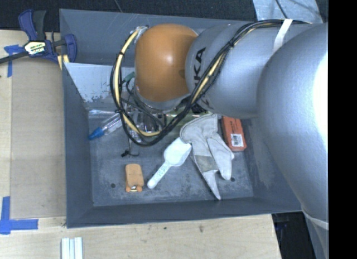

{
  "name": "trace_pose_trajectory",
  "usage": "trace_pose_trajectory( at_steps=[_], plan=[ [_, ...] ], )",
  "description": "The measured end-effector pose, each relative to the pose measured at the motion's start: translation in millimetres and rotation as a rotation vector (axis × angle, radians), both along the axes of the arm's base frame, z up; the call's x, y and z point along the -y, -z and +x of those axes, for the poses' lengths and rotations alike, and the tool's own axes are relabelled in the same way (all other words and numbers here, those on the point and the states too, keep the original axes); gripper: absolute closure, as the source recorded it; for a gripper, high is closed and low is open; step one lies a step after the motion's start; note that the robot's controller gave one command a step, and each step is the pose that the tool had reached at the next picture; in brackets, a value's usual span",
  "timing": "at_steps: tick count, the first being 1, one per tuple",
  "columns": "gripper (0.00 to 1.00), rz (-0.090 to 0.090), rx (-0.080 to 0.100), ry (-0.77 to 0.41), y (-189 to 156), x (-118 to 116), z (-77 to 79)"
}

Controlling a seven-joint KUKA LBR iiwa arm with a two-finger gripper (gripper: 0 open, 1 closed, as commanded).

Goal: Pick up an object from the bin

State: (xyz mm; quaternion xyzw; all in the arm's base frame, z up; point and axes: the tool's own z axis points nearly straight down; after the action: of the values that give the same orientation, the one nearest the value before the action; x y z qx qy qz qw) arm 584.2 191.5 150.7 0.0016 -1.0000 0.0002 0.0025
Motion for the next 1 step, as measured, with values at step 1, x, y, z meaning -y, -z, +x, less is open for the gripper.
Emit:
trace_pose_trajectory(
  at_steps=[1],
  plan=[
    [0.0,0.002,0.007,0.003,-5.1,0.9,1.8]
  ],
)
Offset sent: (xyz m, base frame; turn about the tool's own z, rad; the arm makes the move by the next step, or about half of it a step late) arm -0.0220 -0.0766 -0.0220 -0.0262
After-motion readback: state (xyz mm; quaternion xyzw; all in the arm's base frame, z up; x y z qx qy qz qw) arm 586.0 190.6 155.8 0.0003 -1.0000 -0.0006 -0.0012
